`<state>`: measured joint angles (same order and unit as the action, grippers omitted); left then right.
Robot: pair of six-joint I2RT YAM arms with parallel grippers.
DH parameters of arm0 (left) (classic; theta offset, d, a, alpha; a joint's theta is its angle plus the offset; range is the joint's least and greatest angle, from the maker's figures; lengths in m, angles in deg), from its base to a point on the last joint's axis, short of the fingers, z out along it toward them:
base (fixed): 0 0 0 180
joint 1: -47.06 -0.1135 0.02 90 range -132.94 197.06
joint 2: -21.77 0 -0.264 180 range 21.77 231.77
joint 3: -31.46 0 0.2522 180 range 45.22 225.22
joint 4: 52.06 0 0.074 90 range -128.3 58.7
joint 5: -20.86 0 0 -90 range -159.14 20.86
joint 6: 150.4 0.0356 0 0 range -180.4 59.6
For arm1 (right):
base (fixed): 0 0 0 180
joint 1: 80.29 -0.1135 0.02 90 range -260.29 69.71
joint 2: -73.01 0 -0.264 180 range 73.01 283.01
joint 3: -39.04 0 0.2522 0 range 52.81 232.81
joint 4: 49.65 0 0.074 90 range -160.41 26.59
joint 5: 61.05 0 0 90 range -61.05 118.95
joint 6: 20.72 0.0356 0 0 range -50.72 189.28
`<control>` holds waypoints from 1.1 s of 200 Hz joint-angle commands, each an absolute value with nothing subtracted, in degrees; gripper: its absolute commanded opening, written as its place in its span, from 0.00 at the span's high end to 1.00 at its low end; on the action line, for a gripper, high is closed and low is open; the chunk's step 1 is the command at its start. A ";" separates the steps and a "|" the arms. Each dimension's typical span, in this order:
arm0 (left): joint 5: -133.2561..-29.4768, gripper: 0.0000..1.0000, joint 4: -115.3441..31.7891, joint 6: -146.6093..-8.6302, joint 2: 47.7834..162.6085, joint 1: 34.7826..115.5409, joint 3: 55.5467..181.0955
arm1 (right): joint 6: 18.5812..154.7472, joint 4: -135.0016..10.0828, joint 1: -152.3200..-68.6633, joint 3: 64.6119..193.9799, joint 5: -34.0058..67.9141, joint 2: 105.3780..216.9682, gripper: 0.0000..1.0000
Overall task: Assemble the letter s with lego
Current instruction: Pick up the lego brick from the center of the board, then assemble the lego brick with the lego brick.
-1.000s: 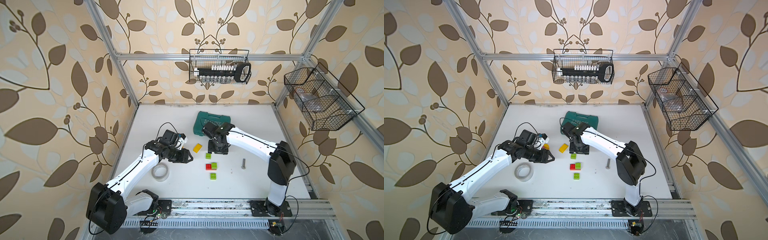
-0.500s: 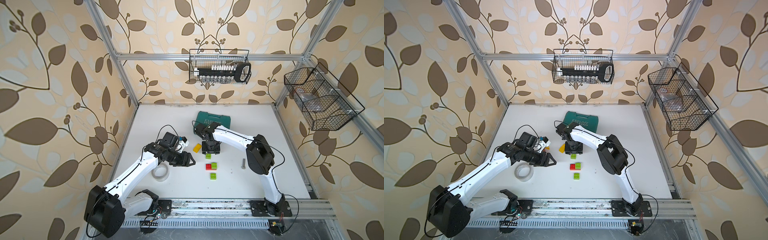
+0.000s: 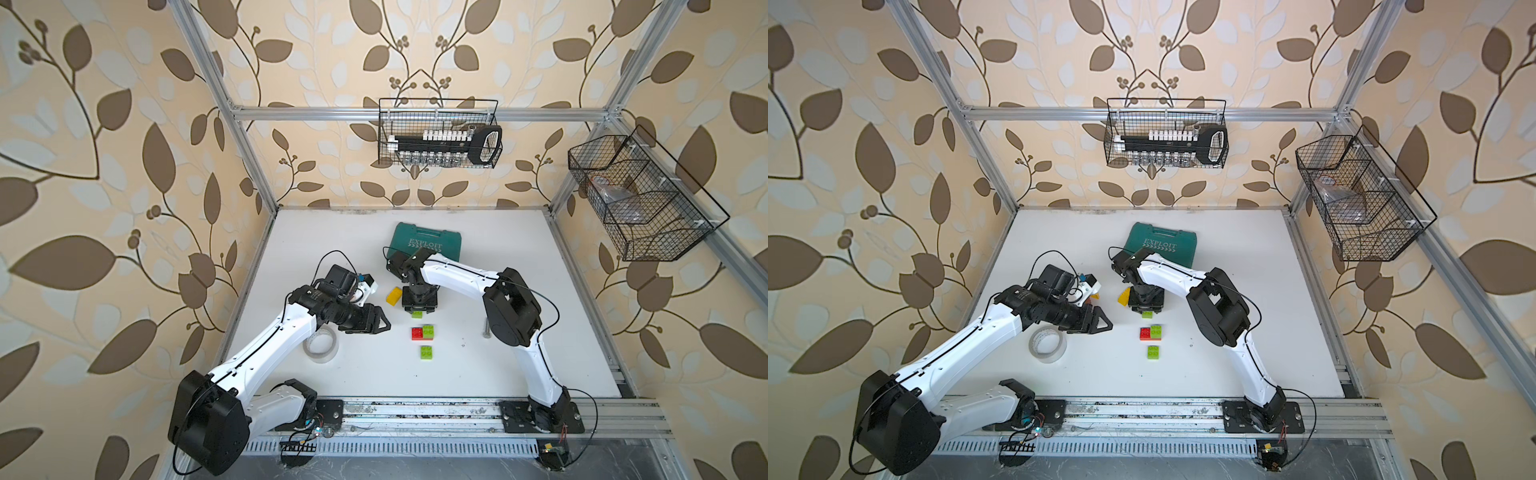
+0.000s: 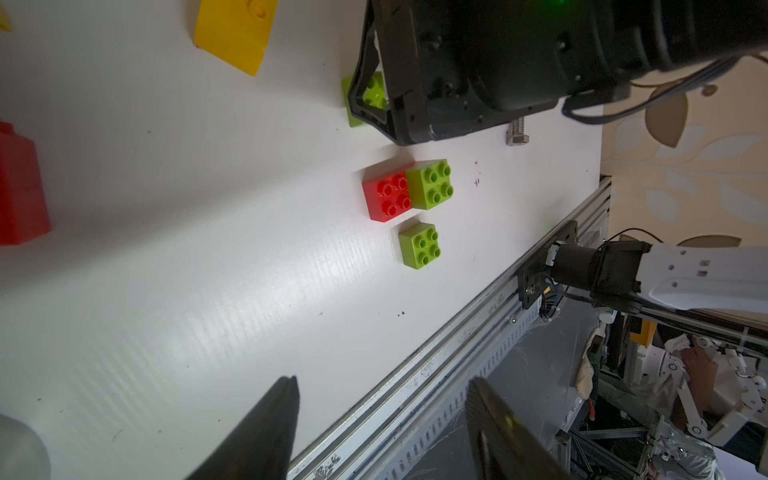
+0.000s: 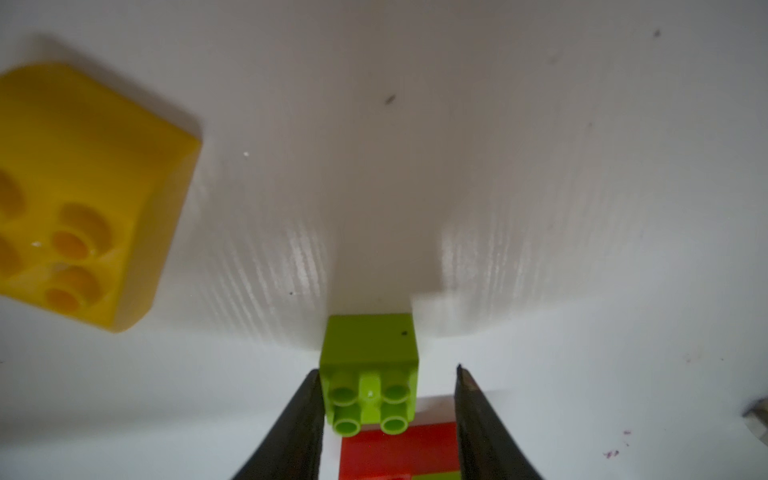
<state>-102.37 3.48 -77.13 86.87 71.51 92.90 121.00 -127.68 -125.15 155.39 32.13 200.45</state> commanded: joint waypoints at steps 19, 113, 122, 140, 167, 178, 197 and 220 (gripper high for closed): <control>-103.24 0.34 3.21 -76.56 86.30 71.97 92.68 | 122.32 -127.48 -125.13 154.48 32.20 201.37 0.63; -102.89 0.34 3.28 -76.52 86.54 71.97 92.77 | 122.75 -128.46 -125.16 153.88 35.14 194.31 0.80; -102.78 0.34 3.28 -76.49 86.46 71.98 92.77 | 122.73 -129.21 -125.27 153.80 36.19 191.71 0.81; -102.30 0.34 3.36 -76.49 86.45 71.97 92.79 | 122.85 -131.06 -125.60 153.20 37.69 186.50 0.82; -100.76 0.34 3.76 -76.74 86.19 71.98 92.96 | 124.30 -133.44 -127.12 149.38 38.33 178.85 0.82; -99.66 0.33 3.99 -76.80 86.01 71.96 93.02 | 125.72 -133.29 -128.12 146.16 37.63 176.09 0.82; -97.23 0.33 4.59 -77.08 85.93 71.94 93.20 | 128.62 -132.16 -130.49 139.83 36.24 172.06 0.82; -94.61 0.33 5.20 -77.52 86.00 71.94 93.29 | 132.83 -129.55 -133.99 133.44 34.77 168.91 0.82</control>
